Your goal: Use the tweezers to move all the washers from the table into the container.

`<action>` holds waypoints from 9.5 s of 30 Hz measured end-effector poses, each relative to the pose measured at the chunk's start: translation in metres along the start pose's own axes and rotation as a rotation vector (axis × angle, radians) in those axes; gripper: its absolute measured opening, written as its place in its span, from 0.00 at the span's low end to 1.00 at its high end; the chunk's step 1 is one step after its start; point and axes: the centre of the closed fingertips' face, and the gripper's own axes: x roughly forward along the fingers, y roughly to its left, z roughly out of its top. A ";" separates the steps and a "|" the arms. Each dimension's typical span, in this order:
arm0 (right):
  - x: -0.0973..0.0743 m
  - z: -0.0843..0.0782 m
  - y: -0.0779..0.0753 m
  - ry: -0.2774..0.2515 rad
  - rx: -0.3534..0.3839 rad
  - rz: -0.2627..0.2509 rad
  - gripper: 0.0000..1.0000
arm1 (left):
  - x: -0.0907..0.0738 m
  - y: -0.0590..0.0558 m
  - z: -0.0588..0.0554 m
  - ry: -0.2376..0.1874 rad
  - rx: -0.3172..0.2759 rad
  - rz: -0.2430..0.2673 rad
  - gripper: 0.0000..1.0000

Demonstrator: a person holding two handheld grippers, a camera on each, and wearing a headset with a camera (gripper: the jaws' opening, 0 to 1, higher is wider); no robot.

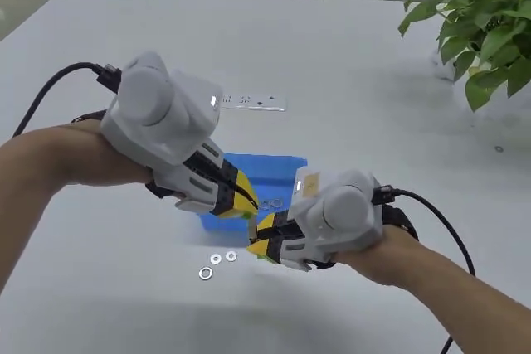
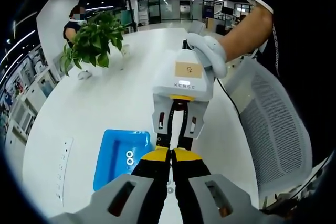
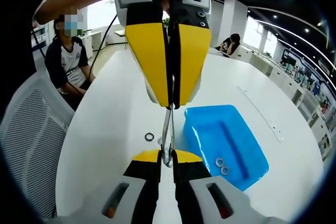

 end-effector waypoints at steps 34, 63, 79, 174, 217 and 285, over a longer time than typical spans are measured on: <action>-0.031 0.033 -0.050 -0.028 -0.060 -0.085 0.10 | -0.023 0.034 0.042 -0.030 0.090 0.074 0.05; 0.005 0.009 -0.083 -0.002 -0.044 -0.063 0.10 | -0.009 0.075 0.001 0.001 0.052 0.085 0.05; 0.028 -0.005 -0.088 0.021 -0.031 -0.016 0.10 | 0.005 0.085 -0.020 0.014 0.023 0.073 0.05; 0.011 0.027 -0.029 0.004 -0.114 -0.014 0.12 | -0.027 0.023 -0.006 0.004 0.016 0.093 0.05; 0.051 -0.004 0.008 0.024 -0.059 0.082 0.12 | -0.003 -0.001 -0.054 0.043 -0.079 0.035 0.05; 0.015 0.028 0.002 0.015 -0.082 0.052 0.10 | -0.030 -0.001 -0.011 0.007 -0.041 0.075 0.05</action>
